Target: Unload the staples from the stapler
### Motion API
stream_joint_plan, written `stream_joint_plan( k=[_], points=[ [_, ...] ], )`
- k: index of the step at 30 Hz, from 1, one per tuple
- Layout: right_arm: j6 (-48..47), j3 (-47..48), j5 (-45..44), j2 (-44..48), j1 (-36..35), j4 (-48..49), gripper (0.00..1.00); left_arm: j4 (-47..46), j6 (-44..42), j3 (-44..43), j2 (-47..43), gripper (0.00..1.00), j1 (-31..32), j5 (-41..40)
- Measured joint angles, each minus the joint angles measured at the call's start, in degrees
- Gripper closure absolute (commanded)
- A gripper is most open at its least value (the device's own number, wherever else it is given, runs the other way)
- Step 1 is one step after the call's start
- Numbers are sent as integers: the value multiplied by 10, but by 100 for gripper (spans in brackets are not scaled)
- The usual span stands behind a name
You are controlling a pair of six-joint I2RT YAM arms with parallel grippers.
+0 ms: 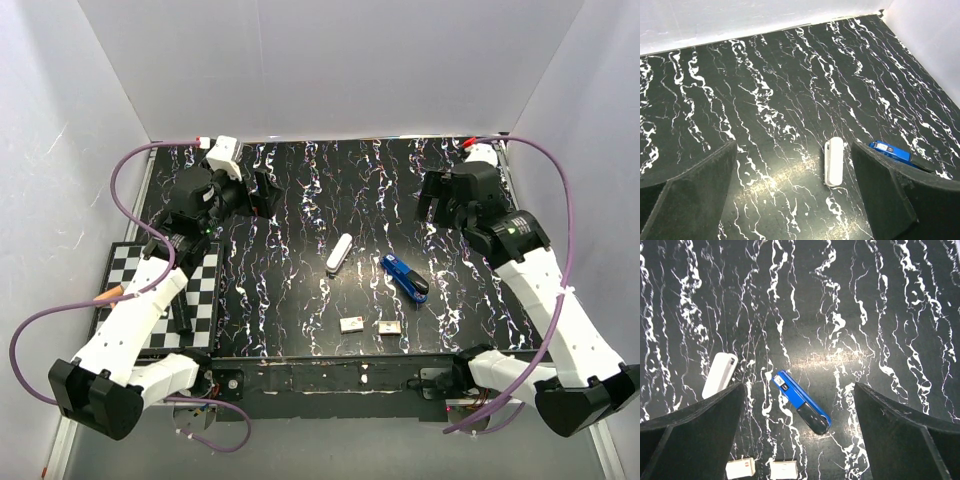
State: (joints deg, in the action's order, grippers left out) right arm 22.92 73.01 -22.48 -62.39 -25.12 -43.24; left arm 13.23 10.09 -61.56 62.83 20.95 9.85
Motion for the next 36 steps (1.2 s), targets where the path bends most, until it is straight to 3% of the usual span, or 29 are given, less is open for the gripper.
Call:
stream_joint_plan(
  k=[14,23,36],
  points=[
    [-14,24,-6,39,-1,-68,4,113,87,-42,-4,2,-1,-65],
    [-37,20,65,37,-1,-101,7,139,54,-38,9,2,22,-12],
    [-51,-6,129,26,-1,-130,7,196,-14,-119,195,2,144,-35]
  ],
)
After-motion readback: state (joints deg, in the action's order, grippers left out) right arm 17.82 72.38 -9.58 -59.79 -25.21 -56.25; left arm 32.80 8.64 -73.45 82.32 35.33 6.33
